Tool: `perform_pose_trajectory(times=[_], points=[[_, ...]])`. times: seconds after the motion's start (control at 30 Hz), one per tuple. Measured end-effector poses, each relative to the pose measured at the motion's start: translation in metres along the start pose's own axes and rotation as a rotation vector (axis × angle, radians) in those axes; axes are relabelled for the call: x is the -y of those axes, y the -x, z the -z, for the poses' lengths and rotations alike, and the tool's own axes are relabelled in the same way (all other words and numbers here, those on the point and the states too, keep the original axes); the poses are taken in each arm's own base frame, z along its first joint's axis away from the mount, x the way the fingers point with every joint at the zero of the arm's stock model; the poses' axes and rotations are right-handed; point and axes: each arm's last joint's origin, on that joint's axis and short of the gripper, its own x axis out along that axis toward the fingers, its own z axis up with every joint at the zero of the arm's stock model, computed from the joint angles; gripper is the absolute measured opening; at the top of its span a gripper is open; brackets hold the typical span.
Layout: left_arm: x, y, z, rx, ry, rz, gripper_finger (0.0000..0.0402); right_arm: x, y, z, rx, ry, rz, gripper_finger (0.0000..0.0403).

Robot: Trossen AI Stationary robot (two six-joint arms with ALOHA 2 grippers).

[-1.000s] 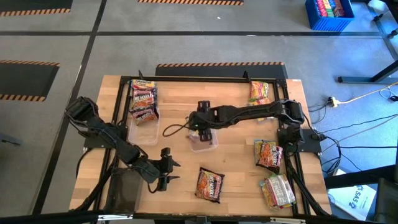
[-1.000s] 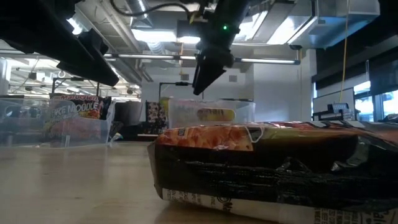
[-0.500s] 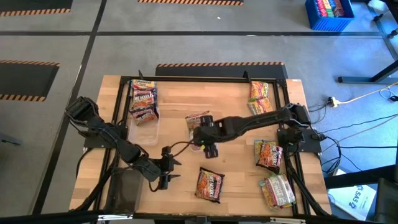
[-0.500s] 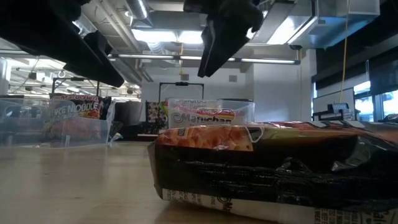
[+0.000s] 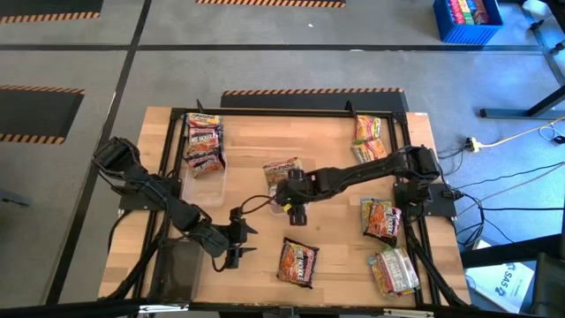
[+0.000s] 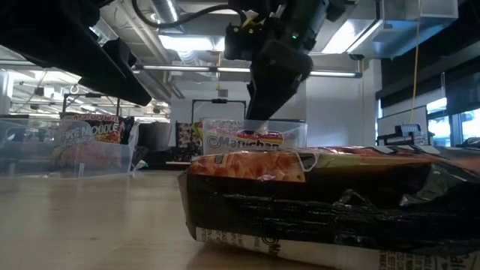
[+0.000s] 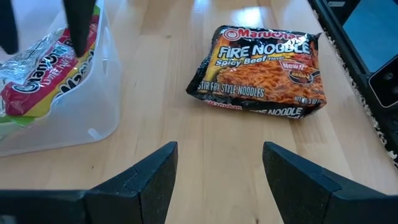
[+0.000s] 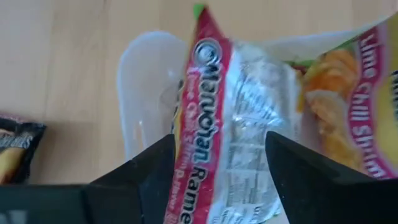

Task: Sort Maruchan noodles
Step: Put the green noodle pack into the right transparent bin

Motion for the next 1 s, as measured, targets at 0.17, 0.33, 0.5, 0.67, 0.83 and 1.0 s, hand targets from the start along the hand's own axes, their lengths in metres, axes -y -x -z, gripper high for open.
perform_pose_trajectory(times=[0.17, 0.33, 0.5, 0.67, 0.83, 1.0], points=[[0.0, 0.0, 0.0, 0.0, 0.0, 0.0, 0.023, -0.001, -0.003, 0.0, 0.029, -0.003, -0.017, 0.0227], [0.0, 0.0, 0.0, -0.001, 0.0, 0.001, 0.023, -0.001, -0.011, 0.004, 0.013, 0.0, -0.012, 0.0227], [0.0, 0.0, 0.0, 0.0, 0.001, -0.001, 0.023, -0.001, -0.017, 0.006, -0.007, 0.019, 0.013, 0.0214], [-0.001, 0.0, 0.0, 0.001, 0.002, -0.005, 0.023, 0.0, -0.017, 0.006, -0.001, 0.031, 0.058, 0.013], [-0.001, 0.0, 0.0, 0.002, 0.001, -0.005, 0.023, 0.001, -0.016, 0.005, 0.005, 0.063, 0.074, 0.002], [-0.001, 0.0, 0.0, 0.002, 0.001, -0.005, 0.023, 0.001, -0.012, 0.002, -0.004, 0.079, 0.071, 0.0011]])
